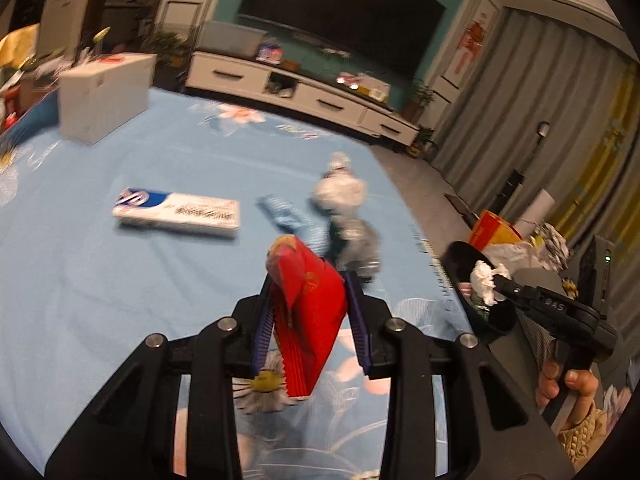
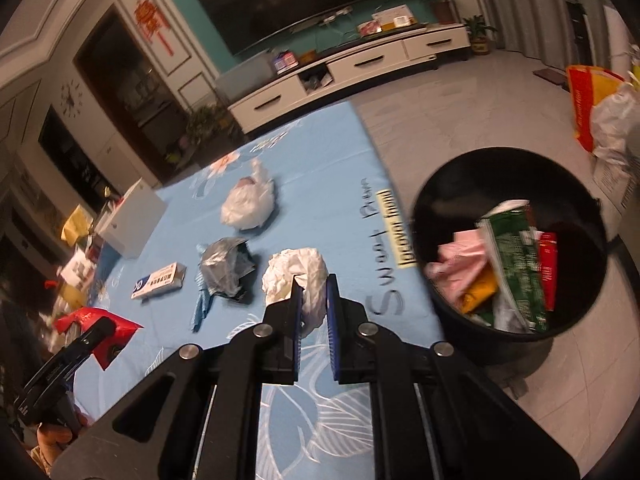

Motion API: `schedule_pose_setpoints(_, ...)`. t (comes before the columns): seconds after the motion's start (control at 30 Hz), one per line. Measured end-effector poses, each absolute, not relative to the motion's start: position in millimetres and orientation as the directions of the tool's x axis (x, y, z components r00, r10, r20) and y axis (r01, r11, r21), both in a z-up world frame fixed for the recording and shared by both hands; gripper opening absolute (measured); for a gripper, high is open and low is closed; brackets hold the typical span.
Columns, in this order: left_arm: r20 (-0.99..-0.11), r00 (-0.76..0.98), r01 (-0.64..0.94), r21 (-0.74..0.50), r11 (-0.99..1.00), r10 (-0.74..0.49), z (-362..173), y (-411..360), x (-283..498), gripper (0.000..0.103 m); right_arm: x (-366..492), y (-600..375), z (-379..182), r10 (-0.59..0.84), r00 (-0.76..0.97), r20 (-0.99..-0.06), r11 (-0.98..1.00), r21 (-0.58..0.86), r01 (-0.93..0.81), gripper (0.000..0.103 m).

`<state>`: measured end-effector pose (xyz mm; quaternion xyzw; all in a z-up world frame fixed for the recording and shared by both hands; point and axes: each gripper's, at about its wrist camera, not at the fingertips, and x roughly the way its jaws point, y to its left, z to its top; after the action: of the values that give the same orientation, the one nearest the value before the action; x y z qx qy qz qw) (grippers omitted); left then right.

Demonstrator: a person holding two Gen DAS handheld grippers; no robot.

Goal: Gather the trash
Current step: 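Carry red wrapper and tissue over the bin and release both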

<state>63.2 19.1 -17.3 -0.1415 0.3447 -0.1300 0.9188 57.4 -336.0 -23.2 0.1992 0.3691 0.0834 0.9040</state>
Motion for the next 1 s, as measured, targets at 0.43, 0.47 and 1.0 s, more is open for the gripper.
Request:
schedule_pose_setpoints(0.43,-0.555,0.661,0.408,-0.298,0.863,-0.504,13.7,-98.4,72.2,0.035,23.7,-414.7,-22.0,0.171,0.785,-0.596,0.879,0.453,0.152,0.012)
schedule_pose_setpoints(0.47,-0.555,0.657,0.419,-0.294,0.859,-0.511,13.7,-104.1,74.0,0.035,21.7,-421.2,-23.2,0.162,0.789,-0.593,0.873,0.458,0.165,0.012)
schedule_pose_setpoints(1.0,-0.624,0.459,0.632,-0.272,0.726,-0.633,-14.5,-243.1,112.1,0.036,19.9,-473.8,-56.3,0.137,0.782,-0.608,0.814,0.519,0.260,0.012)
